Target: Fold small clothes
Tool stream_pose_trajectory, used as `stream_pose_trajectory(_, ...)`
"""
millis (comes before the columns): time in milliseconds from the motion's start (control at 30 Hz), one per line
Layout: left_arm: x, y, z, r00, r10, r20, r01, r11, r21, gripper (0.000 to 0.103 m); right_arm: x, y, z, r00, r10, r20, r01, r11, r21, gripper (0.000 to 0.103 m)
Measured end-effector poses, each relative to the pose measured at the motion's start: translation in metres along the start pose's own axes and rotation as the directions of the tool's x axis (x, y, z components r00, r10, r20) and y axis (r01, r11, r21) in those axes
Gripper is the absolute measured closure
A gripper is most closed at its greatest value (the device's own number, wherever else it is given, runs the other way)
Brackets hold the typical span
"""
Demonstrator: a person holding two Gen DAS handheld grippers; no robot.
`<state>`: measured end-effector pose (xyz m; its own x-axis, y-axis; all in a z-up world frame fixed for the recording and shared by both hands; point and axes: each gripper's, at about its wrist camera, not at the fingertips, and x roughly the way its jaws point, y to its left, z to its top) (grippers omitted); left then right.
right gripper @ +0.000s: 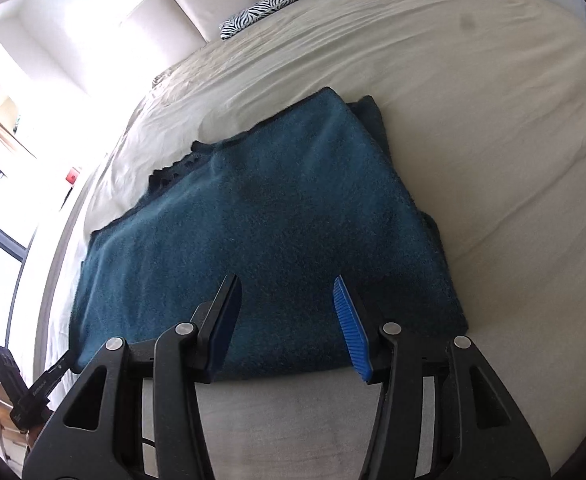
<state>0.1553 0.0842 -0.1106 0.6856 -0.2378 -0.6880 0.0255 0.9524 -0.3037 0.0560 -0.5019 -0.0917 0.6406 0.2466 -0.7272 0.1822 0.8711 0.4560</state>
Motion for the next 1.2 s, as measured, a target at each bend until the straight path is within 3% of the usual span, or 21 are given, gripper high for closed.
stream_pose_trajectory(100, -0.007, -0.019, 0.024, 0.998, 0.002, 0.063, -0.005, 0.998, 0.057, 0.058, 0.013, 0.026, 0.016, 0.997, 0.070, -0.019, -0.070, 0.997, -0.031, 0.055)
stream_pose_trajectory(167, 0.008, -0.039, 0.043, 0.998, -0.021, 0.060, 0.014, 0.994, 0.112, 0.052, 0.031, 0.044, 0.029, 0.990, 0.137, -0.044, -0.138, 0.990, -0.027, 0.055)
stream_pose_trajectory(267, 0.044, -0.071, 0.070, 0.996, -0.021, 0.082, 0.004, 0.979, 0.205, 0.052, 0.065, 0.071, 0.045, 0.970, 0.228, -0.088, -0.230, 0.973, -0.015, 0.055)
stream_pose_trajectory(367, 0.089, -0.089, 0.095, 0.998, -0.020, 0.061, 0.007, 0.978, 0.210, 0.052, 0.101, 0.092, 0.057, 0.942, 0.312, -0.127, -0.310, 0.950, 0.033, 0.055)
stream_pose_trajectory(433, 0.119, -0.095, 0.103, 0.999, 0.022, 0.031, -0.029, 0.974, 0.223, 0.052, 0.125, 0.097, 0.065, 0.930, 0.342, -0.137, -0.334, 0.940, 0.073, 0.055)
stream_pose_trajectory(533, 0.155, -0.088, 0.096, 0.997, 0.062, -0.046, -0.050, 0.973, 0.223, 0.052, 0.162, 0.082, 0.074, 0.921, 0.352, -0.165, -0.326, 0.931, 0.165, 0.057)
stream_pose_trajectory(600, 0.159, -0.073, 0.090, 0.999, 0.021, -0.033, -0.015, 0.982, 0.189, 0.051, 0.171, 0.062, 0.079, 0.907, 0.399, -0.131, -0.367, 0.905, 0.216, 0.066)
stream_pose_trajectory(700, 0.162, -0.054, 0.096, 0.998, -0.051, -0.037, 0.055, 0.993, 0.101, 0.051, 0.165, 0.026, 0.088, 0.926, 0.374, -0.055, -0.349, 0.901, 0.256, 0.071)
stream_pose_trajectory(800, 0.163, -0.047, 0.095, 0.996, -0.083, -0.037, 0.086, 0.994, 0.075, 0.051, 0.158, -0.016, 0.097, 0.897, 0.442, 0.028, -0.429, 0.852, 0.301, 0.074)
stream_pose_trajectory(833, 0.162, -0.047, 0.095, 0.995, -0.088, -0.035, 0.091, 0.993, 0.071, 0.051, 0.152, -0.028, 0.099, 0.902, 0.429, 0.050, -0.421, 0.850, 0.316, 0.076)
stream_pose_trajectory(867, 0.160, -0.047, 0.095, 0.996, -0.084, -0.035, 0.086, 0.994, 0.071, 0.051, 0.144, -0.039, 0.101, 0.922, 0.380, 0.070, -0.382, 0.865, 0.325, 0.076)
stream_pose_trajectory(967, 0.140, -0.060, 0.091, 0.999, -0.009, -0.036, 0.013, 0.993, 0.118, 0.051, 0.109, -0.057, 0.102, 0.959, 0.262, 0.106, -0.283, 0.890, 0.359, 0.073)
stream_pose_trajectory(1000, 0.128, -0.065, 0.085, 0.999, -0.019, -0.040, 0.023, 0.993, 0.119, 0.051, 0.096, -0.056, 0.097, 0.964, 0.242, 0.109, -0.266, 0.895, 0.359, 0.071)
stream_pose_trajectory(1067, 0.103, -0.078, 0.066, 0.992, -0.118, -0.049, 0.123, 0.986, 0.115, 0.051, 0.076, -0.042, 0.078, 0.938, 0.326, 0.118, -0.346, 0.872, 0.345, 0.066)
stream_pose_trajectory(1100, 0.091, -0.087, 0.054, 0.990, -0.130, -0.050, 0.136, 0.981, 0.136, 0.051, 0.072, -0.030, 0.065, 0.919, 0.382, 0.094, -0.390, 0.856, 0.339, 0.060)
stream_pose_trajectory(1200, 0.078, -0.105, 0.018, 0.984, -0.154, -0.087, 0.166, 0.975, 0.145, 0.049, 0.079, 0.025, 0.015, 0.847, 0.529, -0.045, -0.493, 0.816, 0.301, 0.059)
